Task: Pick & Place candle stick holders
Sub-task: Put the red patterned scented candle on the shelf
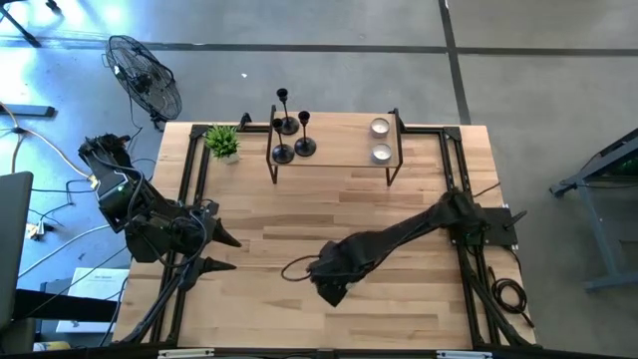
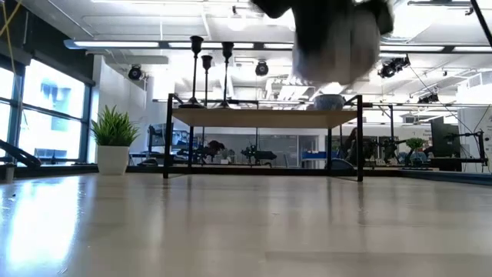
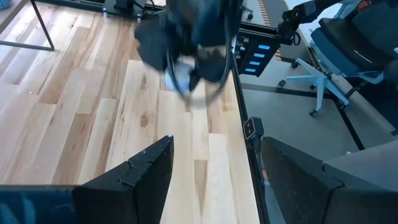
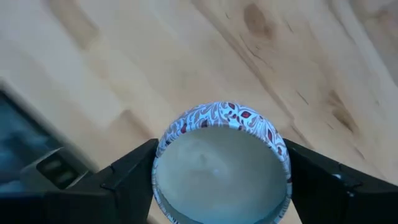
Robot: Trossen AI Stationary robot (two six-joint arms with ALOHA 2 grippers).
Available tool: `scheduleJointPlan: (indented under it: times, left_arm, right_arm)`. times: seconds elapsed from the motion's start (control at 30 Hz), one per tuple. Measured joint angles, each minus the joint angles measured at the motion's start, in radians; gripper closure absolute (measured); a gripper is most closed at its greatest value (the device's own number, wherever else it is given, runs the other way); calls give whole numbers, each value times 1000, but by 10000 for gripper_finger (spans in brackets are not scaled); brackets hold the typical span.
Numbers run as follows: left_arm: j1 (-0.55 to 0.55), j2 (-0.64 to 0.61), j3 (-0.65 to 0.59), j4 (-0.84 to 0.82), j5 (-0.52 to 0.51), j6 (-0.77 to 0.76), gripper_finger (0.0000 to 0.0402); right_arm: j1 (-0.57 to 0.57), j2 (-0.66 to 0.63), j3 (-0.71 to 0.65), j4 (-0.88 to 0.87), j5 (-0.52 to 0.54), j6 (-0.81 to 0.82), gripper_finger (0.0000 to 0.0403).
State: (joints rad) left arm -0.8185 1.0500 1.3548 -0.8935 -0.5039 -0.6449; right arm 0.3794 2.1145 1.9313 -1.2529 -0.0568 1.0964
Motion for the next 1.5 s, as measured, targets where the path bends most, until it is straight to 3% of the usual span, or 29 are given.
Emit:
scheduleJointPlan:
  times: [0.27, 0.47, 0.6, 0.83, 0.97, 1.17, 1.5]
  left_arm:
    - [0, 0, 0, 5, -7, 5, 163]
    - [0, 0, 0, 10, -102, 13, 163]
    - [0, 0, 0, 9, -167, 12, 163]
    - [0, 0, 0, 8, -340, 12, 163]
    - [0, 0, 0, 8, -476, 12, 163]
    - [0, 0, 0, 11, -592, 11, 163]
    - [1, 3, 0, 12, -768, 12, 163]
  right_arm:
    - [-66, -242, 1, -82, 146, -12, 115]
    - [-182, -405, 2, -72, 291, -174, 115]
    - [-294, -480, 3, -16, 324, -333, 115]
    - [-525, -514, 3, 109, 235, -640, 115]
    - [-661, -500, 3, 128, 181, -767, 115]
    - [-837, -446, 3, 128, 128, -908, 115]
    - [-942, -284, 3, 129, 12, -1097, 115]
